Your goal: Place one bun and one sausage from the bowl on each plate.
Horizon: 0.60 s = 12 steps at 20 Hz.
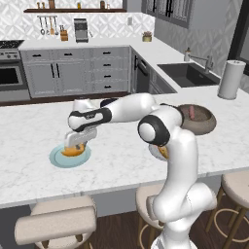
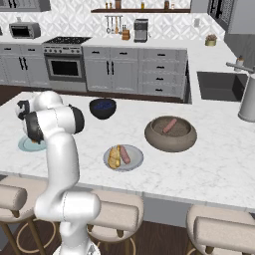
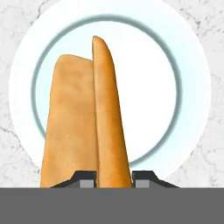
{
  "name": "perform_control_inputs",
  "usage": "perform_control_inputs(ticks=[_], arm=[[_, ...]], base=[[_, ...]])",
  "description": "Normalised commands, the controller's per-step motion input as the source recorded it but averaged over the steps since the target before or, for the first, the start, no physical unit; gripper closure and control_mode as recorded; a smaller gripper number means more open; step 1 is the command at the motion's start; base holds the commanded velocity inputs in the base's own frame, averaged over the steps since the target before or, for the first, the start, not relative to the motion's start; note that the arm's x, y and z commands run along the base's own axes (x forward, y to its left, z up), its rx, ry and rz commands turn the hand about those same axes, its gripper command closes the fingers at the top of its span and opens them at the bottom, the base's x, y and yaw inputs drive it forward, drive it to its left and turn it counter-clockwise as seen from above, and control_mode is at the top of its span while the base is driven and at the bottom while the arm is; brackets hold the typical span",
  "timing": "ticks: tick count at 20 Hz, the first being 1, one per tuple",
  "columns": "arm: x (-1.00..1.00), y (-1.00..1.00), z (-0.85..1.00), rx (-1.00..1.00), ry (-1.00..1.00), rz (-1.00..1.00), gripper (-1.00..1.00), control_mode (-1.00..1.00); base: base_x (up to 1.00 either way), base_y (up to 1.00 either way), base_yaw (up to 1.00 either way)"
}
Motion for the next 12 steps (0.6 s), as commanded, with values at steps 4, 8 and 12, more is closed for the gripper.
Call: perform_control_inputs(ticks=[4,8,12], arm=[[0.01,0.02,-0.33,0.0,0.0,0.0,-1.0,-1.0],[-0.29,-0.06,-0.15,0.0,0.0,0.0,-1.0,-1.0],[-0.36,-0.13,0.19,0.02,-0.05,-0.02,-1.0,-1.0]], base=[[0.0,0.0,0.0],[0.0,0.0,0.0],[0.0,0.0,0.0]])
